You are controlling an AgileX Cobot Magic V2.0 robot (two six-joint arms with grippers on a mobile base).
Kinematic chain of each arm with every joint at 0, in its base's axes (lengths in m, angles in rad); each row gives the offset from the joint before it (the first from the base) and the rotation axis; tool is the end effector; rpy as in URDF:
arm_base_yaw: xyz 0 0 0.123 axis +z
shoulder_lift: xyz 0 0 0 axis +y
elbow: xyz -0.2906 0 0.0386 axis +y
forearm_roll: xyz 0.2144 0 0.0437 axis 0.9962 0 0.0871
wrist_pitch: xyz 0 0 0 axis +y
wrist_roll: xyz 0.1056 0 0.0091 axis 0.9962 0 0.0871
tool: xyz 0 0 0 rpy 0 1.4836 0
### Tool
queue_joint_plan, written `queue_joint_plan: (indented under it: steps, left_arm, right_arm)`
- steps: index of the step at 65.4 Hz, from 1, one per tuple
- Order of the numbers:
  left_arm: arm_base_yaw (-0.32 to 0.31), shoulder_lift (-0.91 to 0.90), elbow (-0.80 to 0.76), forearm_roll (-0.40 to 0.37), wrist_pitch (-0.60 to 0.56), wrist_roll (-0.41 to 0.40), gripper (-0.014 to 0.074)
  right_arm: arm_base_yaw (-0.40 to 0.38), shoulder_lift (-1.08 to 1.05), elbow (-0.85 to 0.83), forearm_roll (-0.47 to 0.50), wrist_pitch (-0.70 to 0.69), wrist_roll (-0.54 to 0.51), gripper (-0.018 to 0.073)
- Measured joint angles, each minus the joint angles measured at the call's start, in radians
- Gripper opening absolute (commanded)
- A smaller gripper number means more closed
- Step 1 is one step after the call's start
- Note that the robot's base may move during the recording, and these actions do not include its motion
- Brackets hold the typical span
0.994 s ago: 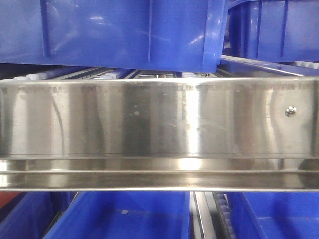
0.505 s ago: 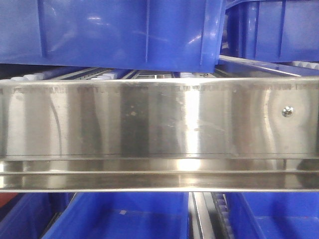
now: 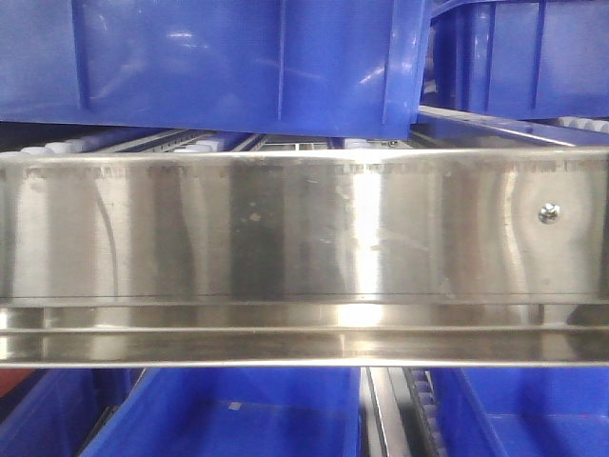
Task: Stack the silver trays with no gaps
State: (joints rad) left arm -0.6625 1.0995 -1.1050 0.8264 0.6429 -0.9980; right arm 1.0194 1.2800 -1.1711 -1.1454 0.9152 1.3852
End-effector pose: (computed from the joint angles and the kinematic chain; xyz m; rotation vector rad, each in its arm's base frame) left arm 0.1904 -0.0892 0.4092 0.0636 1.9111 -0.1935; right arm 0.1885 0.1603 0.3965 -0.0745 1.9191 0.1413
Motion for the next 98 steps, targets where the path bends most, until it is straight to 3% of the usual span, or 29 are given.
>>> queue_joint_plan:
  steps: [98]
  left_arm:
    - [0.002,0.0,0.0,0.002,0.002,0.0,-0.0016]
  right_arm:
    - [0.0,0.0,0.0,-0.002,-0.008,0.0,-0.0075]
